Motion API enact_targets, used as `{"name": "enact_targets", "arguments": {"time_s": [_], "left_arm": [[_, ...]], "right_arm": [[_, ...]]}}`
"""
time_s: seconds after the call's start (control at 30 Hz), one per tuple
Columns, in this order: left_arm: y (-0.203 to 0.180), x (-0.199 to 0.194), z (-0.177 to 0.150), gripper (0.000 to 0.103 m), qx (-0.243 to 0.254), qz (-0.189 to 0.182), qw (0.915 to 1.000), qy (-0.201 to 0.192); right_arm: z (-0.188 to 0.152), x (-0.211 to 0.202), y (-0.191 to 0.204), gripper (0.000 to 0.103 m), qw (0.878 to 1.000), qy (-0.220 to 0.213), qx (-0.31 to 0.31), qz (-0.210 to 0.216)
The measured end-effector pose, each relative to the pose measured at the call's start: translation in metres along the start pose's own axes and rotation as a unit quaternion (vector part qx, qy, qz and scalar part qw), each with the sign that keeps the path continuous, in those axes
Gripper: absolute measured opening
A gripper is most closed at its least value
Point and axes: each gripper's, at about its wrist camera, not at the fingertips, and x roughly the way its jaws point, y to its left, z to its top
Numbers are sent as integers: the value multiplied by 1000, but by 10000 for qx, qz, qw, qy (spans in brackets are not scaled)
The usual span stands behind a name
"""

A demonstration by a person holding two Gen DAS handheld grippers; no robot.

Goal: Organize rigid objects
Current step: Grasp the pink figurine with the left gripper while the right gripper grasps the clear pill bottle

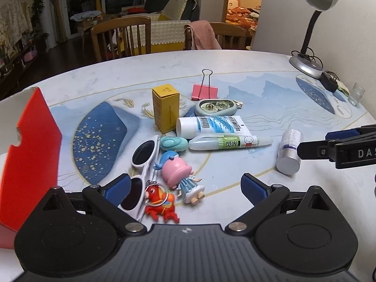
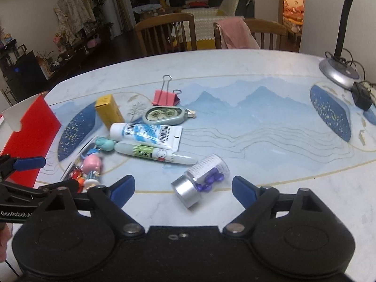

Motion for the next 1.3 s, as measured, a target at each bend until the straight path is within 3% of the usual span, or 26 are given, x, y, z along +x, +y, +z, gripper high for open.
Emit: {"name": "enact_targets", "arguments": {"time_s": [0.4, 0.53, 0.6, 0.67, 0.9, 1.07, 1.3], "left_arm": [[-16, 34, 3, 99, -74, 71, 9998, 154], [-18, 40, 5, 94, -92, 118, 9997, 189], [-18, 43, 6, 90, -125, 155, 9996, 218], [-17, 47, 7, 79, -152, 160, 9994, 277], [-17, 56, 9, 73, -145, 336, 9987, 360], [-14, 64, 7, 51, -181, 340, 9978, 549], [-13, 64, 5, 44, -180, 401, 9976, 533]], "right_arm": [[10, 32, -10, 75, 9993, 347, 92, 108], [11, 41, -14, 67, 9983, 516, 212, 151], [12, 46, -16, 64, 9978, 587, 256, 170], [13, 49, -16, 62, 9973, 644, 298, 205], [13, 57, -15, 59, 9965, 732, 308, 253], [17, 62, -11, 59, 9964, 748, 314, 226], [17, 69, -10, 56, 9954, 802, 463, 247]]}}
